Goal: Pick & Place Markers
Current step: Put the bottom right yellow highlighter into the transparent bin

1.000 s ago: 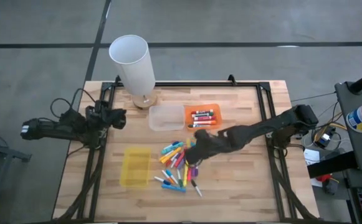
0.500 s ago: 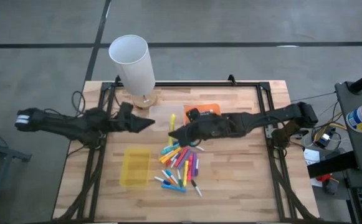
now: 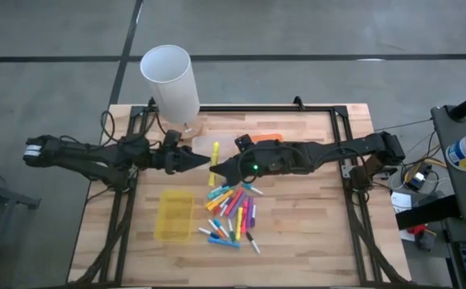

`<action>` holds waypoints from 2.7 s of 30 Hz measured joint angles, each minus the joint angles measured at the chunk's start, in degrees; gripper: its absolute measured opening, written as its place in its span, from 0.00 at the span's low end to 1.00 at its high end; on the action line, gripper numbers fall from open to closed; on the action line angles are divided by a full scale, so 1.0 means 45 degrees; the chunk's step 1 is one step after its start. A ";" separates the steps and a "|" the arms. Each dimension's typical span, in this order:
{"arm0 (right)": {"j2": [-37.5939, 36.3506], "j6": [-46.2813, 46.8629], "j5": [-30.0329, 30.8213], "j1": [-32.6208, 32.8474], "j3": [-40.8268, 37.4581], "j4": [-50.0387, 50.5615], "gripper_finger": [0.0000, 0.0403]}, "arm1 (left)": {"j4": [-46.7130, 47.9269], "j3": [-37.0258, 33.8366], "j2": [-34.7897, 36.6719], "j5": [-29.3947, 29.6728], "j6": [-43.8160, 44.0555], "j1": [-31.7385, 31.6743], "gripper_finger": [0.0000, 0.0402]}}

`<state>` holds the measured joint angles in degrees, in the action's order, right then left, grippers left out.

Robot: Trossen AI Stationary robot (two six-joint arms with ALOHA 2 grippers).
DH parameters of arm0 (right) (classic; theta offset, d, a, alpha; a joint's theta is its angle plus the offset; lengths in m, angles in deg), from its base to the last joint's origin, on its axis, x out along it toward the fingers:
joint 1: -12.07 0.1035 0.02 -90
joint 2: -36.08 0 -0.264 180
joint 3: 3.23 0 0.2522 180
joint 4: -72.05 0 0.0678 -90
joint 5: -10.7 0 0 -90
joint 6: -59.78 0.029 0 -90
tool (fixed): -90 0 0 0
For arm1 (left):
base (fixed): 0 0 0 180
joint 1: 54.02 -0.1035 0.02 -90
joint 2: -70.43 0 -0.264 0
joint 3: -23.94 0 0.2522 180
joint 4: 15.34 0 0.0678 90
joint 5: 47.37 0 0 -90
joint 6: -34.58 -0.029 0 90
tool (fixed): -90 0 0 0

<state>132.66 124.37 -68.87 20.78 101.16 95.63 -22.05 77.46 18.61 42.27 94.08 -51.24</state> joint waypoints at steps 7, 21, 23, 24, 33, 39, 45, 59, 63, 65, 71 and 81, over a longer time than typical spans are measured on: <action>0.0031 -0.0017 -0.0003 0.0003 -0.0003 -0.0034 0.11 | -0.0058 0.0781 -0.0604 -0.0171 -0.0463 -0.0013 0.33; 0.0039 -0.0060 -0.0139 -0.0048 -0.0032 0.0143 0.11 | -0.0173 0.1043 -0.1625 -0.1131 0.0256 -0.0015 0.33; 0.0038 -0.0061 -0.0139 -0.0049 -0.0032 0.0159 0.11 | -0.0150 0.1038 -0.1578 -0.1131 0.0210 -0.0015 0.31; 0.0039 -0.0062 -0.0139 -0.0049 -0.0032 0.0141 0.11 | -0.0114 0.1038 -0.1532 -0.1139 0.0171 -0.0015 0.30; 0.0039 -0.0030 -0.0129 -0.0053 -0.0023 0.0141 0.27 | 0.0056 0.1004 -0.1394 -0.1210 0.0005 -0.0144 0.12; -0.0001 -0.0444 -0.1559 -0.0073 -0.0023 0.0329 0.33 | 0.1089 0.0999 -0.1175 -0.1617 -0.0613 -0.0415 0.12; -0.0219 -0.0349 -0.3274 0.0005 -0.0003 0.1204 0.34 | 0.4005 0.0984 -0.0936 -0.1323 -0.1977 -0.0817 0.15; -0.0204 -0.0723 -0.3272 0.0073 -0.0018 0.1249 0.29 | 0.7221 0.0970 -0.1341 0.2231 -0.9274 -0.2309 0.15; -0.0199 -0.1107 -0.3186 0.0093 -0.0018 0.0949 0.28 | 0.7244 0.0899 -0.2292 0.2377 -1.0716 -0.2645 0.15; -0.0199 -0.1232 -0.2968 0.0097 -0.0018 0.0871 0.28 | 0.7242 0.0887 -0.2885 0.2441 -1.1270 -0.2868 0.15; -0.0199 -0.1988 -0.2837 0.0162 -0.0021 0.0088 0.28 | 0.7237 0.0898 -0.4547 0.2418 -1.1726 -0.3510 0.15; -0.0204 -0.2449 -0.2801 0.0175 -0.0018 -0.0383 0.26 | 0.7260 0.1169 -0.5889 0.2519 -1.2099 -0.3824 0.16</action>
<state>131.74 113.35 -81.47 21.57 101.08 93.91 10.62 82.72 -7.89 53.61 39.64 -68.44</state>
